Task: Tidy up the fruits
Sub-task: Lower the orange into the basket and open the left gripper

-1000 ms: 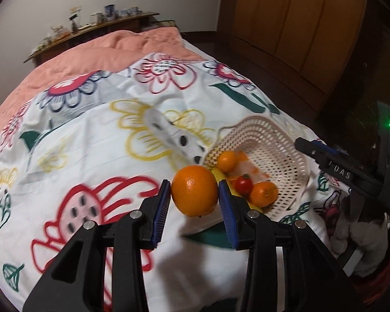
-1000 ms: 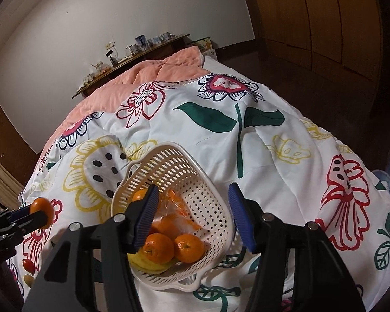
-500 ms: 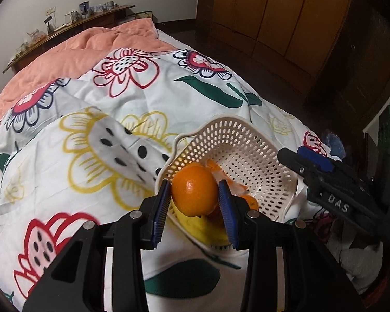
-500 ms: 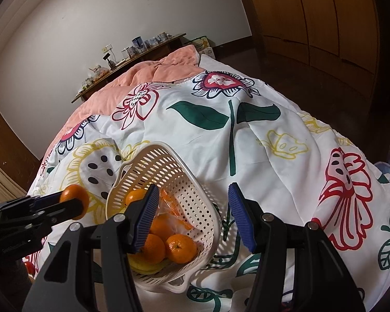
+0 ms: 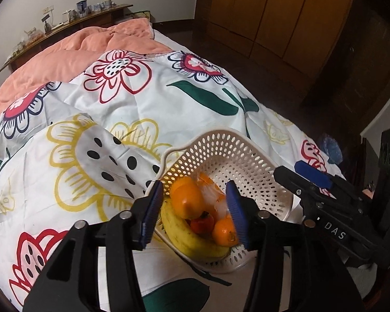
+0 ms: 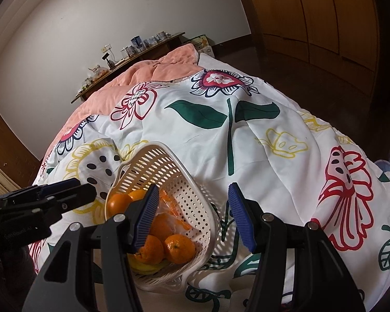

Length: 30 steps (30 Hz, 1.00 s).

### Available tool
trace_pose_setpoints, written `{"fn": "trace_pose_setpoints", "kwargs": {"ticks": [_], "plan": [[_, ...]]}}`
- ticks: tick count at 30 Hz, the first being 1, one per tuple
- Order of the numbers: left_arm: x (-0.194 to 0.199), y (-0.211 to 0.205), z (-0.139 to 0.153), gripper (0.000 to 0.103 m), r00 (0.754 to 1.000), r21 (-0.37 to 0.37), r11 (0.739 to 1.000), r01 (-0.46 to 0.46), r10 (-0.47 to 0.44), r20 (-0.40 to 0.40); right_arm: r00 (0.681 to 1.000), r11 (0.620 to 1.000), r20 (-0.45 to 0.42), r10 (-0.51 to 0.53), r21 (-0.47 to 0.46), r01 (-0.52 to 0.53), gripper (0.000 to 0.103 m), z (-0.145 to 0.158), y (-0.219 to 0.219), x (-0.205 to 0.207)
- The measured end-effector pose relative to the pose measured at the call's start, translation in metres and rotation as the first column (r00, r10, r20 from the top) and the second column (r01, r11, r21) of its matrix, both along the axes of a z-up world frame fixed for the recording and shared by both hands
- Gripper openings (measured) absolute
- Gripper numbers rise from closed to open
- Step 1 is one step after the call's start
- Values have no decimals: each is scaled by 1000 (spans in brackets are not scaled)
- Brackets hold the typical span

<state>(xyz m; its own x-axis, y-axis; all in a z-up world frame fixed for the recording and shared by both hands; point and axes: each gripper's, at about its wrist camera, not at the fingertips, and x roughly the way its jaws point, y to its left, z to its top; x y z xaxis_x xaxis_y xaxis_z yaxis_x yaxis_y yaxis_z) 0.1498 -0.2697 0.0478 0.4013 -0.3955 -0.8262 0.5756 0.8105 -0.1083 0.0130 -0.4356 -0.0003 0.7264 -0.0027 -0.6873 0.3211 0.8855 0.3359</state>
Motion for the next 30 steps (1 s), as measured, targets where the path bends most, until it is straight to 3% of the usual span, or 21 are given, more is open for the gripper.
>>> {"fn": "trace_pose_setpoints", "kwargs": {"ticks": [14, 22, 24, 30], "plan": [[5, 18, 1, 53, 999, 7, 998, -54, 54, 2, 1000, 1000, -3, 8, 0, -8, 56, 0, 3, 0], [8, 34, 13, 61, 995, -15, 995, -95, 96, 16, 1000, 1000, 4, 11, -13, -10, 56, 5, 9, -2], [7, 39, 15, 68, 994, -19, 995, -102, 103, 21, 1000, 1000, 8, 15, -17, -15, 57, 7, 11, -3], [-4, 65, 22, 70, 990, -33, 991, -133, 134, 40, 999, 999, 13, 47, -19, -47, 58, 11, 20, -3]]}}
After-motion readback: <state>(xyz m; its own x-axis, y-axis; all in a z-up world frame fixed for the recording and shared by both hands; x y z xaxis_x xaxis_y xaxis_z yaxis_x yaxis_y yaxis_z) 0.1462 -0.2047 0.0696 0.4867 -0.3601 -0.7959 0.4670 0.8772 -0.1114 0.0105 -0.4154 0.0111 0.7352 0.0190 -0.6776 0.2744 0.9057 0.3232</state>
